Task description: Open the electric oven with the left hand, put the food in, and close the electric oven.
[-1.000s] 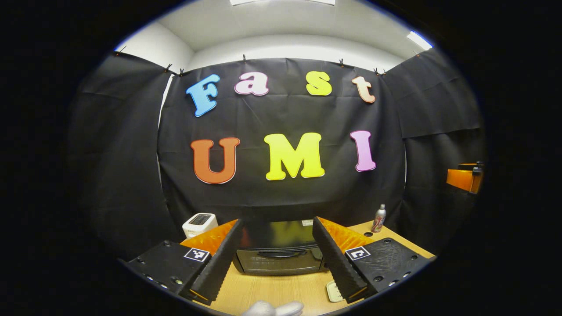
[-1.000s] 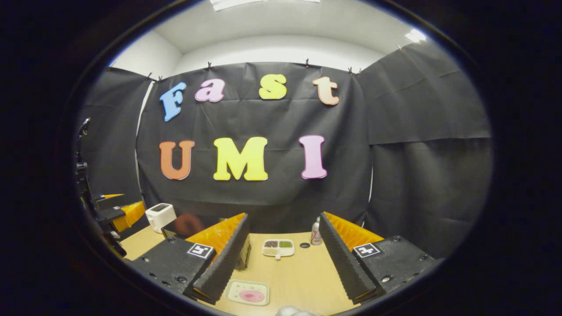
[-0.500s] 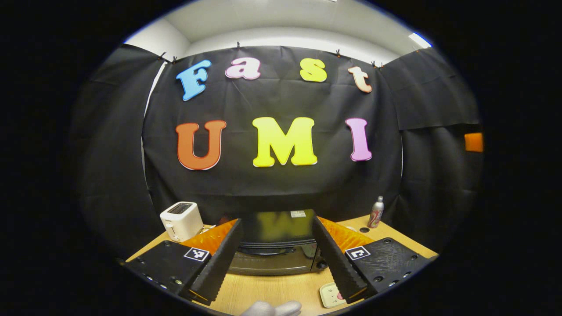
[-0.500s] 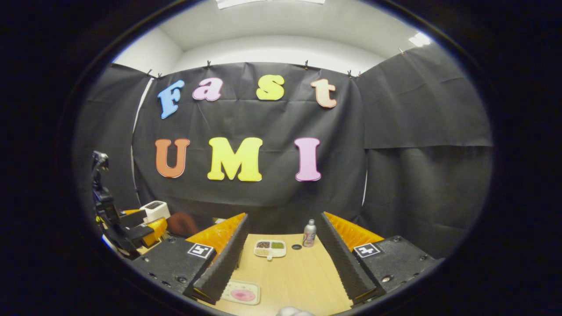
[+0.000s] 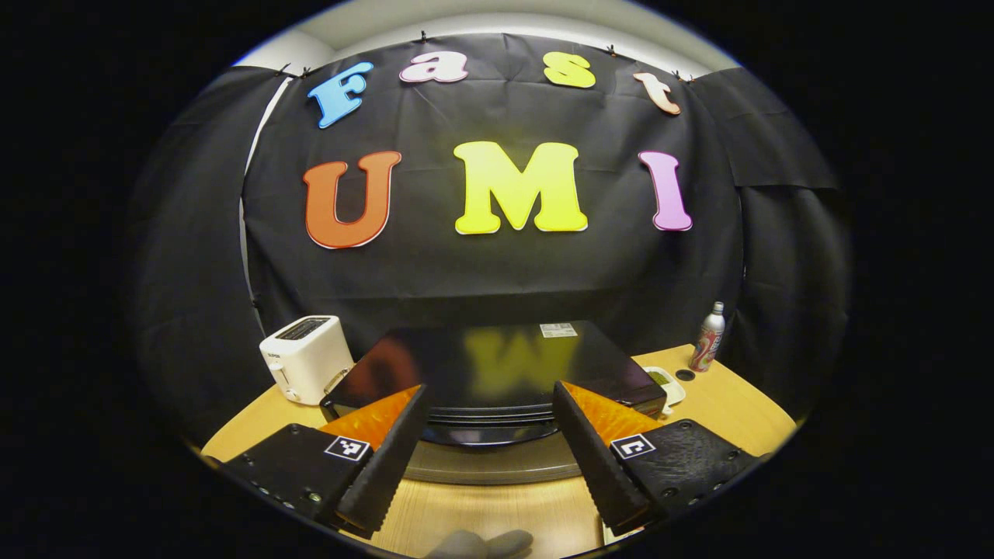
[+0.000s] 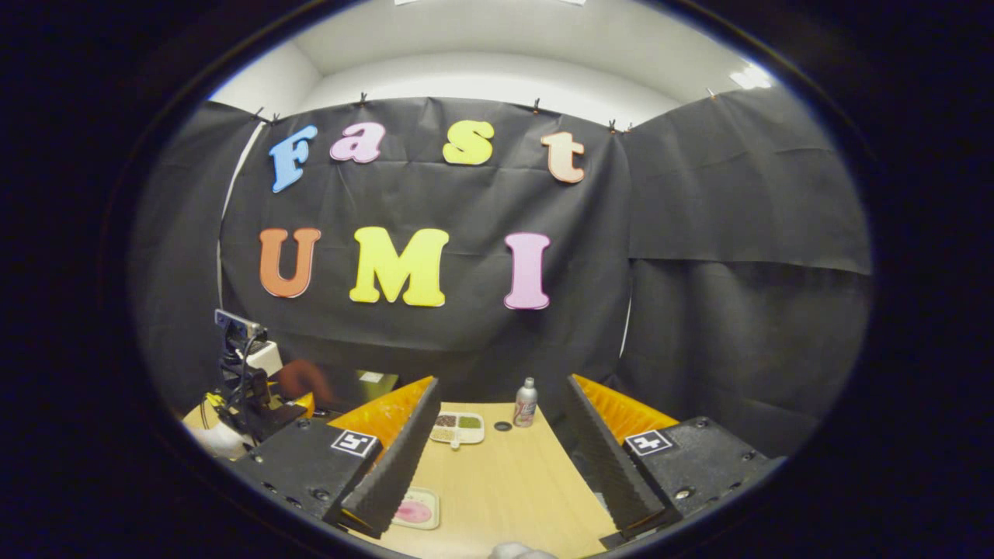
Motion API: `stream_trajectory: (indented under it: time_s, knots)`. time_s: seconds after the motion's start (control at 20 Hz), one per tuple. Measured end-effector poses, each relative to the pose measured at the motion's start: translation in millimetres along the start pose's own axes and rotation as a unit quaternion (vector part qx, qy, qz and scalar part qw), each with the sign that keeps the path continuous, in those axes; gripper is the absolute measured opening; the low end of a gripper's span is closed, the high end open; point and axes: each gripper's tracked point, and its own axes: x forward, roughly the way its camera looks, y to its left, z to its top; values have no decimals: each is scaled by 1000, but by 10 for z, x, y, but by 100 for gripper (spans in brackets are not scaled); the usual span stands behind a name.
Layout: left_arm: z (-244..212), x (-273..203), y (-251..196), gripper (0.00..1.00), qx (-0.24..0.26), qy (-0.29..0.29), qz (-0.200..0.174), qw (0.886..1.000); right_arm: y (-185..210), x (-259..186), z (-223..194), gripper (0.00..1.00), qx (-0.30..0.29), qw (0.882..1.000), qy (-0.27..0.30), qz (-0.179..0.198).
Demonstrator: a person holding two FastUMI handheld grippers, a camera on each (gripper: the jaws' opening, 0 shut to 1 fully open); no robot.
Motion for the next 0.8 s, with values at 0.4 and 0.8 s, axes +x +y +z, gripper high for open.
stream_trajectory:
  time_s: [0.4,0.8]
  knots:
    - [-301,166,89,97,-7,50,13,999,-35,-58,-49,100,2,1000,6,-5]
    - [-329,7,60,97,-3,55,1,998,42,-124,-137,98,13,1000,16,11]
